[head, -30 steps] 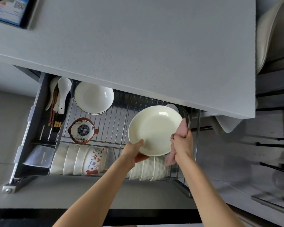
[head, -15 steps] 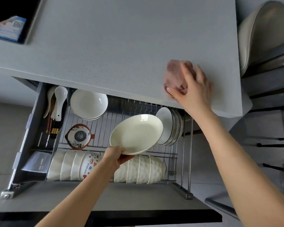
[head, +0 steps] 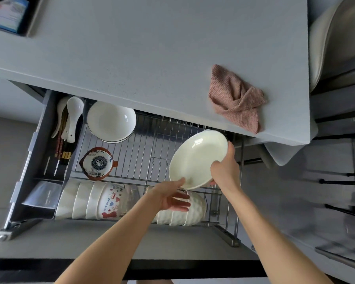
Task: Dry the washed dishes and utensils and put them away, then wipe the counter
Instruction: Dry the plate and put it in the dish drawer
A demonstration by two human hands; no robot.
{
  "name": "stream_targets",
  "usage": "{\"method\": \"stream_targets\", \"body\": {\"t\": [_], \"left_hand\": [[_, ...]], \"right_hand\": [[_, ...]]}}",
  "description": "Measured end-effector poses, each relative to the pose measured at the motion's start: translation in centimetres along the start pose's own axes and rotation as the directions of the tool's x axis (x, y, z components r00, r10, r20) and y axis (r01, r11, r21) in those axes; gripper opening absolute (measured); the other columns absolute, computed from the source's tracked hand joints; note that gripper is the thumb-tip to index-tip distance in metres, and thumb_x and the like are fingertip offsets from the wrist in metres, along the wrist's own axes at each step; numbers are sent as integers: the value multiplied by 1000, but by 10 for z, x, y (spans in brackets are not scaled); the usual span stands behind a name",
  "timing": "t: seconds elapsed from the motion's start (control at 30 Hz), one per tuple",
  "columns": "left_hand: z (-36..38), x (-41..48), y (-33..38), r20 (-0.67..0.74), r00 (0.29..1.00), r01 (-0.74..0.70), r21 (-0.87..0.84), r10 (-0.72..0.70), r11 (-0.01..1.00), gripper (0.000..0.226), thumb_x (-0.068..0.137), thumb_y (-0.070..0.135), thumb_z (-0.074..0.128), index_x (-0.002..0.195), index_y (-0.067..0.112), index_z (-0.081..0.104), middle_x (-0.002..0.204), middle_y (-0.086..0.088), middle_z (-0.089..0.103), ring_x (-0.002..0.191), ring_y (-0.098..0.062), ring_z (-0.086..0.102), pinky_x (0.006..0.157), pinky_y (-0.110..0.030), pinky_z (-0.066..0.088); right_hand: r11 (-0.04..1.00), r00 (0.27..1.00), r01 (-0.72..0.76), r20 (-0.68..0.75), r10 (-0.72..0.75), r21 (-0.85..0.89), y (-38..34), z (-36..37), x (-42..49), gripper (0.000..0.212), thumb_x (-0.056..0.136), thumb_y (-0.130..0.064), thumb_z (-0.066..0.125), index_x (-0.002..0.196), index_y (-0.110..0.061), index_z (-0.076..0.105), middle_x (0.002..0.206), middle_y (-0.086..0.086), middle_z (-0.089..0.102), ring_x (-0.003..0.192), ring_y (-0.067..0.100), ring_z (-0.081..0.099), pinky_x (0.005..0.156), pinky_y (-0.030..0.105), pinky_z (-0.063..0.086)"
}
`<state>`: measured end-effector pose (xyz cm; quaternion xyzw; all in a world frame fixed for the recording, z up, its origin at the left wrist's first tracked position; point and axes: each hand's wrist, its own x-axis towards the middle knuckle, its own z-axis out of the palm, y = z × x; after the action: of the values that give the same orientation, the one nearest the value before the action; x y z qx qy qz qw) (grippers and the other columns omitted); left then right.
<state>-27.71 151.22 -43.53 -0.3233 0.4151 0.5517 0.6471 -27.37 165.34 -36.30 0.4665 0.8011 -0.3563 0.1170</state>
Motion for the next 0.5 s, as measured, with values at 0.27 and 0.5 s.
{"method": "stream_targets", "body": {"t": [0.27, 0.5], "left_hand": [[-28, -11, 19, -228, 954, -196, 22, 195, 980, 20, 97, 19, 46, 107, 2, 52, 89, -15, 59, 73, -26, 59, 71, -38, 55], [-45, -17, 27, -245, 937, -259, -15, 248, 966, 15, 96, 13, 45, 106, 3, 51, 91, -16, 60, 80, -28, 60, 71, -39, 55]], "right_hand": [[781, 971, 202, 16, -239, -591, -5, 22, 36, 74, 88, -2, 48, 149, -23, 14, 121, 21, 56, 107, 37, 56, 75, 36, 44], [727, 962, 186, -30, -273, -661, 3, 46, 59, 64, 89, -4, 49, 145, -15, 20, 119, 24, 56, 101, 38, 61, 75, 38, 48]]}}
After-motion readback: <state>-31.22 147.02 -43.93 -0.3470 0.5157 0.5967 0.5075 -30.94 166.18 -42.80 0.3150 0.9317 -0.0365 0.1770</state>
